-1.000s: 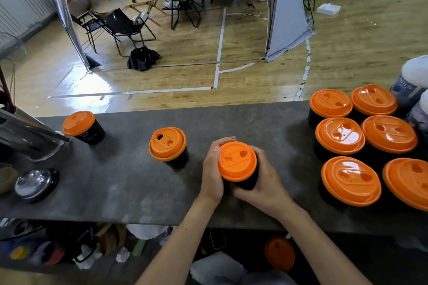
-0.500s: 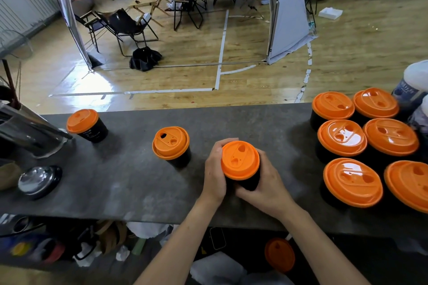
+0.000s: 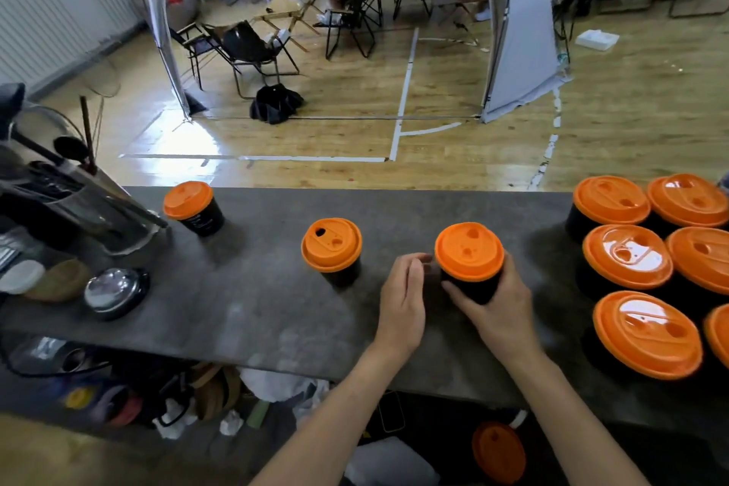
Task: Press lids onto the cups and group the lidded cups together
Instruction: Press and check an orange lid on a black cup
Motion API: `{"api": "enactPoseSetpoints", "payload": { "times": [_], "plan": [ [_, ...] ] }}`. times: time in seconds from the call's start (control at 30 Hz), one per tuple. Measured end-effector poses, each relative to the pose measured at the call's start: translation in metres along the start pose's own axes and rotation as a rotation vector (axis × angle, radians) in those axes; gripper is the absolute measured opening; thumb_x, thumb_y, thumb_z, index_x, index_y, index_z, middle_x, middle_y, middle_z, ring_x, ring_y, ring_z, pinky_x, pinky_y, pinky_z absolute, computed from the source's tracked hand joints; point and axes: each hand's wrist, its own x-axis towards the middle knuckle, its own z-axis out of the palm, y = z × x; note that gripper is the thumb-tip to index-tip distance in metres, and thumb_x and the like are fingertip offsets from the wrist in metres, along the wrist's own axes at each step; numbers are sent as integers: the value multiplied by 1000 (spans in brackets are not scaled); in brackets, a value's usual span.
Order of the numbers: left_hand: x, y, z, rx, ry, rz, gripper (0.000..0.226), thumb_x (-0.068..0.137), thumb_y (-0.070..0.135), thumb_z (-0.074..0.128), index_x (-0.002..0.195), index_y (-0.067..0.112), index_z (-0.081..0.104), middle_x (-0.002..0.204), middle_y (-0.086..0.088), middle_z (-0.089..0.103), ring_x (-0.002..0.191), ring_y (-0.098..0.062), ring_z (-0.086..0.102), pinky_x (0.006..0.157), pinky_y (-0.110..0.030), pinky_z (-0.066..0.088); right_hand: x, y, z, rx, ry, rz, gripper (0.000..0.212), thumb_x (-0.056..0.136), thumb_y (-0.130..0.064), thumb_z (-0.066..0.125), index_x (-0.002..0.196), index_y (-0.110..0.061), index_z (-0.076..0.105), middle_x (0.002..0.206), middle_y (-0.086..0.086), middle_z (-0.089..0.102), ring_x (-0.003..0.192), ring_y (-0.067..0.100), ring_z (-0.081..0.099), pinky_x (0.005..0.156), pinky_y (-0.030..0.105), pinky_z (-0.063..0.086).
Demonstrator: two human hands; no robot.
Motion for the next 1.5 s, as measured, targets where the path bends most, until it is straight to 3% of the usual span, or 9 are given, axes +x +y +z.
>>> {"api": "enactPoseSetpoints", "payload": {
  "times": [0.13,0.3,0.4,0.57,0.73,0.9,1.1,1.33,1.5],
  "plan": [
    [-20,-4,-31,235,-78,133,16,104,17,54,113,12,66,111,4,67,106,0,61,92,-17,46,6,1,3,-52,30,46,76,70,-22,92,132,-4,53,126,16,64,118,28,60,91,19,37],
    [-41,-29,-107,533,-59,290,12,91,12,65,102,18,67,111,9,60,110,-6,56,99,-17,41,-2,-5,1,-2,53,142,102,66,-19,94,149,-8,36,142,4,52,129,17,49,107,31,38],
    [-36,-39,-158,562,56,208,18,90,4,67,100,19,65,104,11,58,103,-4,53,93,-12,40,-20,-9,5,-8,174,180,81,73,-17,89,139,-10,44,137,9,54,124,22,55,104,35,44],
    [7,-28,-194,246,163,-18,16,108,23,49,102,32,60,104,5,66,101,-7,63,90,-28,50,-62,-30,31,-10,390,129,31,88,-9,74,106,-23,53,104,10,63,97,30,65,83,31,50],
    [61,-16,-183,-148,46,-64,65,96,65,29,128,18,61,131,0,66,123,-15,62,103,-33,48,-68,-60,89,14,42,14,48,82,-10,80,122,-20,54,120,-2,59,115,11,60,95,16,47],
    [69,-18,-160,-169,-171,-28,49,105,45,34,114,11,69,112,1,73,108,-7,67,97,-26,49,-38,-96,153,53,-113,67,89,69,-27,92,140,-17,39,134,-9,51,122,-2,50,100,5,36],
    [61,-27,-163,-183,-161,58,42,98,47,34,100,16,63,93,14,68,92,-4,62,85,-24,48,-34,-98,173,90,21,100,77,66,-11,93,123,-28,43,111,-22,60,102,-21,56,85,2,41],
    [62,-31,-165,-242,-188,79,44,106,38,27,115,20,67,114,-1,72,110,-16,66,97,-29,49,-32,-93,171,94,-105,20,79,66,-15,92,131,-22,47,126,-3,59,119,1,58,100,18,45],
    [65,-35,-169,-232,-187,43,44,106,24,28,118,12,68,119,-9,70,115,-22,65,101,-37,50,-31,-96,175,97,-7,82,86,59,-15,98,125,-25,44,118,-20,58,109,-13,57,89,6,42]
  ]
}}
